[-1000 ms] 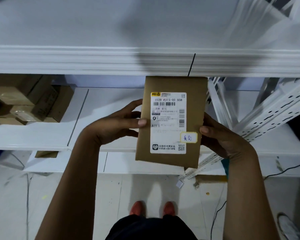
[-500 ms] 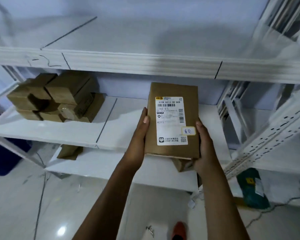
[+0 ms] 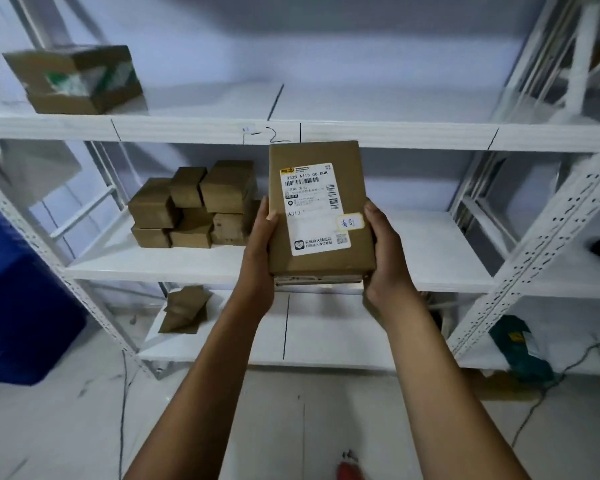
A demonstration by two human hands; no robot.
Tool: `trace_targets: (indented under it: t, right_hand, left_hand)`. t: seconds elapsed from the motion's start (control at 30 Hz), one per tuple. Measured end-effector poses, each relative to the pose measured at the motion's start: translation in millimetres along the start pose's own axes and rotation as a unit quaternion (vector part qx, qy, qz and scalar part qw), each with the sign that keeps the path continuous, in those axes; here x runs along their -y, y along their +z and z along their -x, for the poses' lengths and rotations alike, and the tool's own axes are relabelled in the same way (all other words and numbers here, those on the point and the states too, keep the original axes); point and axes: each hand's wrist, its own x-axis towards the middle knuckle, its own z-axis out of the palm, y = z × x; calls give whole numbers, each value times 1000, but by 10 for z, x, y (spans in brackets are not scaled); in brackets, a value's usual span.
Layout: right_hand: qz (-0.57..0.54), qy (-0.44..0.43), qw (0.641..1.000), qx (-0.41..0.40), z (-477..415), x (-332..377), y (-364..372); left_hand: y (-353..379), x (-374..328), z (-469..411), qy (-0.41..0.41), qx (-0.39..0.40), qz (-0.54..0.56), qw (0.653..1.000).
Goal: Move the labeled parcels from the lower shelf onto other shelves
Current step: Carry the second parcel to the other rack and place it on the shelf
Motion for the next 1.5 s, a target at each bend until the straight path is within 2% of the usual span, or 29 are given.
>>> trace_targets:
  t: [0.23, 0.33, 0.47, 0.6, 0.73, 0.9, 1.03, 1.3, 1.5]
  right_hand:
    - [-2, -31, 999, 10, -37, -94, 729]
    - [-2, -66, 998, 19, -211, -136, 880]
    - [-10, -102, 994, 29, -536, -136, 1086]
    - [-15, -144, 989, 18, -992, 59, 1414]
    - [0, -168, 986, 17, -1441, 222, 1747]
    - [38, -183, 982, 8, -1882, 243, 1991]
    - [38, -173, 984, -3, -2323, 356, 2083]
    - [71, -48, 995, -58, -3037, 368, 2053]
    - [73, -22, 995, -66, -3276, 300, 2006]
  left_hand:
    - [-487, -567, -1, 48, 28, 4, 998]
    - [-602, -677, -166, 39, 17, 13, 999]
    - [-713, -854, -505, 58, 35, 14, 998]
    - [-784, -1154, -991, 49, 1, 10, 999]
    - [-896, -1451, -1486, 57, 0, 45, 997]
    - [-931, -1676, -1958, 55, -8, 23, 998]
    - [-816, -1883, -2435, 59, 1, -31, 998]
    - [-751, -1919, -3109, -13, -4, -123, 992]
    - [-774, -1859, -3372, -59, 19, -84, 995]
